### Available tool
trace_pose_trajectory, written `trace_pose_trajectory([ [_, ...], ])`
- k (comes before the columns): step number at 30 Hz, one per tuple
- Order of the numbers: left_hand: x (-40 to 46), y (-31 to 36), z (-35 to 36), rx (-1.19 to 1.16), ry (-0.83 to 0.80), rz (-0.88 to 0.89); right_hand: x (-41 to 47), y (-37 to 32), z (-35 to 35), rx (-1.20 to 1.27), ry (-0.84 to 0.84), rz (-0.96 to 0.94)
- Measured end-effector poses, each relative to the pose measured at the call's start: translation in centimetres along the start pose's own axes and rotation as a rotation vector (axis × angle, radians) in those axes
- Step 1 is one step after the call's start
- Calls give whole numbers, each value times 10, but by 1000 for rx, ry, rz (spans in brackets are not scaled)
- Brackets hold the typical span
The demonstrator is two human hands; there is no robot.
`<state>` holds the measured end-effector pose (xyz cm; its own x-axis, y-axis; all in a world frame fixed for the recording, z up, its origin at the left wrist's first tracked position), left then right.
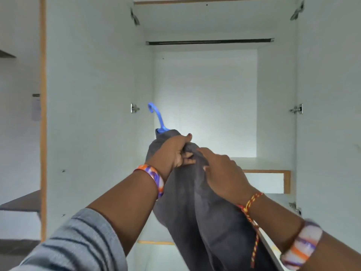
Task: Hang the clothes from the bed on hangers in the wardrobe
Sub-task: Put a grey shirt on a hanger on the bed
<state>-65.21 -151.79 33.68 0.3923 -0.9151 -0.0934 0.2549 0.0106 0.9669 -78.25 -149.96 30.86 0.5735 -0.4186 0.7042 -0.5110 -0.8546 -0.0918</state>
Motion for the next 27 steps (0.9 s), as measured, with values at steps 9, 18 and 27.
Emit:
trace_pose_trajectory([
  [9, 142, 27, 12, 671, -177, 269, 79, 157, 86, 309, 353, 244],
  [18, 243, 94, -42, 873, 65, 460, 192, 241, 137, 511, 482, 262],
  [27, 325, 147, -46, 956, 249, 735, 304, 288, 108, 585, 782, 104],
])
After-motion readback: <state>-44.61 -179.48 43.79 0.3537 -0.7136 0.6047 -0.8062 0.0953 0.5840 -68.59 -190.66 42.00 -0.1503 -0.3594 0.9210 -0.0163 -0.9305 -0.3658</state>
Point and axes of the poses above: each hand's wrist, its own x-axis towards the middle knuckle, its own z-axis out of the palm, y = z × x, the point moved 4 cm from there along x, towards the middle knuckle, and after that the axes turned 7 degrees about -z, right-handed, at the moved point
